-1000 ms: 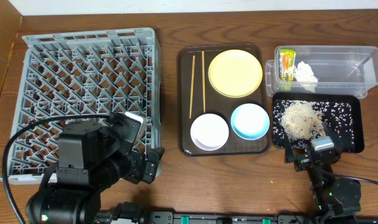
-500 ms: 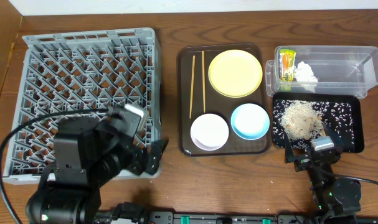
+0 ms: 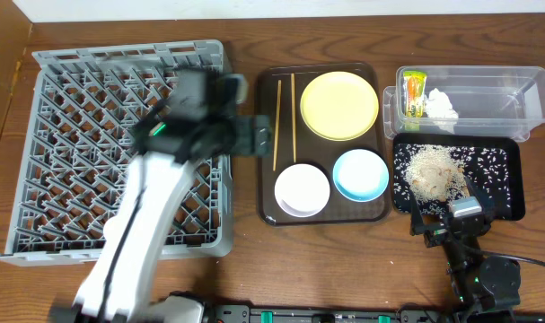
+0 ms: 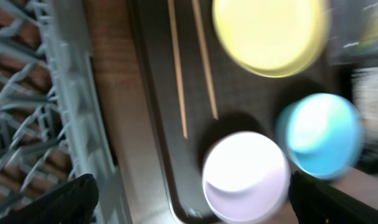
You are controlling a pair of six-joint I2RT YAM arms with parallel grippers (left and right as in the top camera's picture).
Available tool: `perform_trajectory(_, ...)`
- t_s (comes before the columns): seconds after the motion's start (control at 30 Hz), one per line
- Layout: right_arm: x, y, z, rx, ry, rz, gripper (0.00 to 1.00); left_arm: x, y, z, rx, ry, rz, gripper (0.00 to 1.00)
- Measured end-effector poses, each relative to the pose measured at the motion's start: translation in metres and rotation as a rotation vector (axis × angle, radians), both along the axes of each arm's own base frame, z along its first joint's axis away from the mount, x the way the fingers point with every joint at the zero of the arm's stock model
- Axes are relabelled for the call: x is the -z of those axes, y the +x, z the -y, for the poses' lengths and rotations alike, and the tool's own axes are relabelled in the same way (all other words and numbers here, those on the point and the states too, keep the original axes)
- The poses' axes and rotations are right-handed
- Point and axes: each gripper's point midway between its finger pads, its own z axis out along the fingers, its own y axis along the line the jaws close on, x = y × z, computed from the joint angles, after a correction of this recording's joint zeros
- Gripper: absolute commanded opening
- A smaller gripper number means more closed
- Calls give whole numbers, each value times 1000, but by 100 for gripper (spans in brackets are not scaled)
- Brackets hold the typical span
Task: Sort waste into correct bins and load items into the dishwasher
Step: 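Grasp the wooden chopsticks with the left gripper and lift them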
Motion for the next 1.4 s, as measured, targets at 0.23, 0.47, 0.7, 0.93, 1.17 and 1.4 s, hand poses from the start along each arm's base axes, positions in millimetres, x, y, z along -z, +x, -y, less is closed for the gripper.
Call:
perform_trajectory(0.23, 0, 0, 0, 0, 0, 0, 99, 71, 57, 18, -5, 155, -6, 88)
perform_trajectory(0.47, 0, 0, 0, 0, 0, 0, 99, 114, 95, 22, -36, 181, 29, 84)
perform_trajectory(0.7, 0, 0, 0, 0, 0, 0, 99, 153, 103, 24, -45, 201, -10, 63)
perform_trajectory(0.93, 0, 0, 0, 0, 0, 0, 99, 184, 101, 25, -40, 209, -65, 42)
perform_trajectory(1.17, 0, 0, 0, 0, 0, 0, 99, 190, 98, 31, -25, 178, -85, 33)
perform_trajectory(1.4, 0, 0, 0, 0, 0, 0, 99, 193, 98, 31, -26, 178, -91, 15)
